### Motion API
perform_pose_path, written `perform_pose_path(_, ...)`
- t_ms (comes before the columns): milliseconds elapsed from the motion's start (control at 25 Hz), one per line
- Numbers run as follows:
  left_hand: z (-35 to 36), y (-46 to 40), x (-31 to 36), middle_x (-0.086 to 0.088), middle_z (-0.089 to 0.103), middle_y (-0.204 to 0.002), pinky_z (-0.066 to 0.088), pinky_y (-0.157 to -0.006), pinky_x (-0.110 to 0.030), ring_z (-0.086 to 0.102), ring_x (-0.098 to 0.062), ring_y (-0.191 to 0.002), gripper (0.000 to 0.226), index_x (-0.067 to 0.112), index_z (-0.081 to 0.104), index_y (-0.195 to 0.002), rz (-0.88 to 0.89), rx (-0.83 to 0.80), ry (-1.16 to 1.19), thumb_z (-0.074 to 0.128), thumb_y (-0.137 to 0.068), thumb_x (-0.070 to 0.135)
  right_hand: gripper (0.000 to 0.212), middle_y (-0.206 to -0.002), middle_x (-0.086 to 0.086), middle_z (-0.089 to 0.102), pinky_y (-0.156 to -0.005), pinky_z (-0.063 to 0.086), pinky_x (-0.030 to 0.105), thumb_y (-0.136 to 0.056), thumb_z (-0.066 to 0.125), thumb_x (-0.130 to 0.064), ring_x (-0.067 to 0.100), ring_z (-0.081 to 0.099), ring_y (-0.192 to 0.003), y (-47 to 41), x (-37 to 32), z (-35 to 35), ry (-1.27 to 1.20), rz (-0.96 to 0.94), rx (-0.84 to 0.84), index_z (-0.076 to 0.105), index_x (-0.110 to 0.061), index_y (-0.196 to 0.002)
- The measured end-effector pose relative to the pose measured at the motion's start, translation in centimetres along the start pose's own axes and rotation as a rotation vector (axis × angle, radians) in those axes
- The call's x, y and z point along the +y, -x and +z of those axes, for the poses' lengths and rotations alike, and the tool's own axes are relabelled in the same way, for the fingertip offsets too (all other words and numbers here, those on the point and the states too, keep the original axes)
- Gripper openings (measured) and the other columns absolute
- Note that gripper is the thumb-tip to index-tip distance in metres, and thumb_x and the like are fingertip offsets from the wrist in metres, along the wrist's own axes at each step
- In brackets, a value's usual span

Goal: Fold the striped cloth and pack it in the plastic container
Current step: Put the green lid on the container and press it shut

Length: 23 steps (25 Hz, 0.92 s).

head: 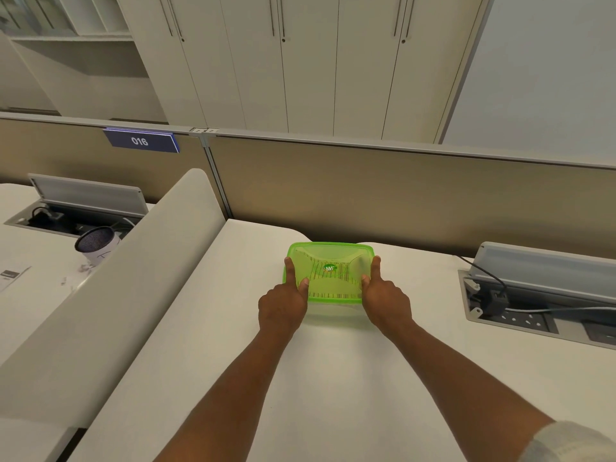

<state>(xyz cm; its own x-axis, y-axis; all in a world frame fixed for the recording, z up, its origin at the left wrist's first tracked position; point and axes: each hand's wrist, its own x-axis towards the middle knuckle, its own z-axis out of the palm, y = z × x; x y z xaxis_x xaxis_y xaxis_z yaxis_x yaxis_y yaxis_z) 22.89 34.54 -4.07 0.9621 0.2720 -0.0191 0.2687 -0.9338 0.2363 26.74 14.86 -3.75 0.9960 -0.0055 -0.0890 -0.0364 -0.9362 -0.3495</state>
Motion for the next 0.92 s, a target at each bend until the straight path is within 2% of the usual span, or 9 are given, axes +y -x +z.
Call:
perform_pose_path(120,-0.3,-0.1,0.1,-0.014,0.064,-0.107,0.043,-0.072,-0.038,0.064,-0.034,-0.091,0.067,0.022,-0.004,-0.155,-0.008,-0.052,0.008,0.016,-0.099,0.054,0.057,-0.117,0.017,0.058,-0.074,0.044,0.042,-0.101,0.023,-0.037,0.036,0.058,-0.099,-0.3,-0.4,-0.5,0.044,-0.001,-0.021,0.007,-0.016,-0.152)
perform_pose_path(200,-0.5,-0.1,0.1,-0.015,0.057,-0.122,0.043,-0.084,-0.043,0.059,-0.034,-0.103,0.070,0.021,0.000,-0.155,-0.013,-0.039,-0.053,0.017,-0.098,0.058,0.056,-0.127,0.017,0.051,-0.081,0.045,0.043,-0.100,0.031,-0.031,0.035,0.053,-0.107,-0.4,-0.8,-0.9,0.113,-0.040,0.051,0.017,-0.009,-0.150)
perform_pose_path(280,-0.3,-0.4,0.0,-0.017,0.043,-0.144,0.034,-0.103,-0.050,0.045,-0.036,-0.127,0.074,0.018,0.009,-0.155,0.046,0.073,-0.152,0.017,-0.096,0.061,0.054,-0.129,0.017,0.051,-0.089,0.043,0.044,-0.096,0.039,-0.023,0.035,0.050,-0.111,-0.8,-1.3,-0.8,0.111,-0.112,0.148,0.029,-0.004,-0.145)
perform_pose_path(360,-0.2,-0.9,0.3,-0.016,0.027,-0.157,0.019,-0.116,-0.052,0.025,-0.035,-0.144,0.079,0.015,0.015,-0.155,0.163,0.152,-0.122,0.010,-0.093,0.063,0.052,-0.136,0.019,0.049,-0.100,0.039,0.044,-0.094,0.042,-0.020,0.035,0.046,-0.121,-1.2,-2.0,-0.6,0.088,-0.193,0.170,0.035,-0.001,-0.142)
perform_pose_path(480,0.1,-1.9,2.0,-0.012,0.012,-0.163,0.005,-0.121,-0.046,0.007,-0.028,-0.151,0.083,0.015,0.015,-0.155,0.331,0.101,-0.024,0.000,-0.088,0.062,0.056,-0.152,0.019,0.034,-0.116,0.024,0.043,-0.098,0.038,-0.028,0.033,0.029,-0.141,-1.7,-2.8,-0.1,0.096,-0.268,0.100,0.028,-0.002,-0.146)
perform_pose_path(560,0.6,-2.3,2.8,-0.009,0.006,-0.164,-0.001,-0.120,-0.044,0.002,-0.026,-0.151,0.083,0.017,0.011,-0.155,0.369,0.051,-0.001,-0.004,-0.089,0.064,0.059,-0.159,0.018,0.021,-0.120,0.013,0.042,-0.101,0.032,-0.034,0.032,0.016,-0.147,-1.7,-2.8,0.5,0.098,-0.289,0.058,0.020,-0.004,-0.150)
perform_pose_path(640,1.8,-2.4,3.0,-0.007,0.006,-0.164,-0.003,-0.120,-0.045,0.002,-0.026,-0.151,0.081,0.017,0.011,-0.155,0.368,0.049,-0.033,-0.007,-0.090,0.060,0.062,-0.162,0.015,0.011,-0.121,0.004,0.042,-0.101,0.018,-0.041,0.030,0.006,-0.150,-1.5,-2.4,1.2,0.127,-0.305,0.048,0.014,-0.006,-0.152)
perform_pose_path(760,3.0,-2.1,2.9,-0.009,0.020,-0.161,0.006,-0.119,-0.050,0.017,-0.029,-0.149,0.065,0.015,0.024,-0.153,0.355,0.123,-0.058,0.011,-0.098,0.047,0.077,-0.162,0.012,0.011,-0.120,0.001,0.044,-0.092,-0.010,-0.049,0.029,0.007,-0.150,-1.1,-2.0,2.0,0.140,-0.307,0.097,0.015,-0.008,-0.152)
perform_pose_path(920,3.1,-2.1,3.0,-0.009,0.029,-0.158,0.013,-0.118,-0.052,0.026,-0.030,-0.146,0.060,0.014,0.032,-0.151,0.342,0.154,-0.065,0.022,-0.098,0.041,0.085,-0.160,0.014,0.019,-0.119,0.006,0.045,-0.089,-0.019,-0.049,0.031,0.015,-0.148,-1.1,-1.9,2.6,0.137,-0.305,0.147,0.022,-0.007,-0.151)
